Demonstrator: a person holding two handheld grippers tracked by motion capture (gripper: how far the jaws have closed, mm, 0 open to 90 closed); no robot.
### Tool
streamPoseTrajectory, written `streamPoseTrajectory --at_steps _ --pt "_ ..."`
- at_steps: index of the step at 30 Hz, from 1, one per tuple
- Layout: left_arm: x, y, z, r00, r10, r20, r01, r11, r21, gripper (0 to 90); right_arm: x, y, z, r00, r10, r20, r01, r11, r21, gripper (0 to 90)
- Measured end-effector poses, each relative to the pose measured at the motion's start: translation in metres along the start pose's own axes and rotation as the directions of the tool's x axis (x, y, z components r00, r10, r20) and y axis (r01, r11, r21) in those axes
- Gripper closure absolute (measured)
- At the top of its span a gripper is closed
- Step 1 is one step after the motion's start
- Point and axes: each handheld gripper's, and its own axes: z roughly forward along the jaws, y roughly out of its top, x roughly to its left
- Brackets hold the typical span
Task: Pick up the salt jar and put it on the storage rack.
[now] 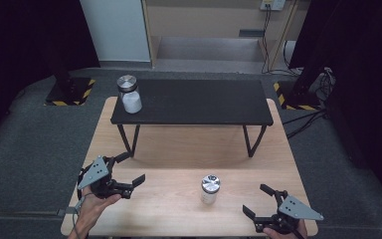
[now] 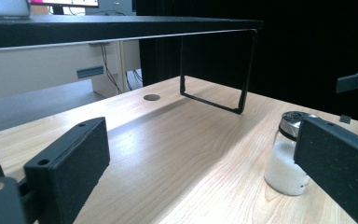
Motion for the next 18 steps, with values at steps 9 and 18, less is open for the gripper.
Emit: streamPoseTrajectory --at_steps 9,18 --pt "-0.0006 -0.0024 -0.0021 0.9998 -0.008 -0.019 0.008 1.0000 0.002 0.1 -0.0005 0.0000 0.0001 1.0000 -0.001 0.000 0.001 1.000 -0.001 6.4" --pt "-0.0004 -0.0037 -0.0018 0.9997 -0.015 -0.017 0.015 0.9999 -0.001 0.0 -0.0001 0.0001 0.0006 1.0000 0.001 0.003 -0.001 1.000 -0.002 6.4"
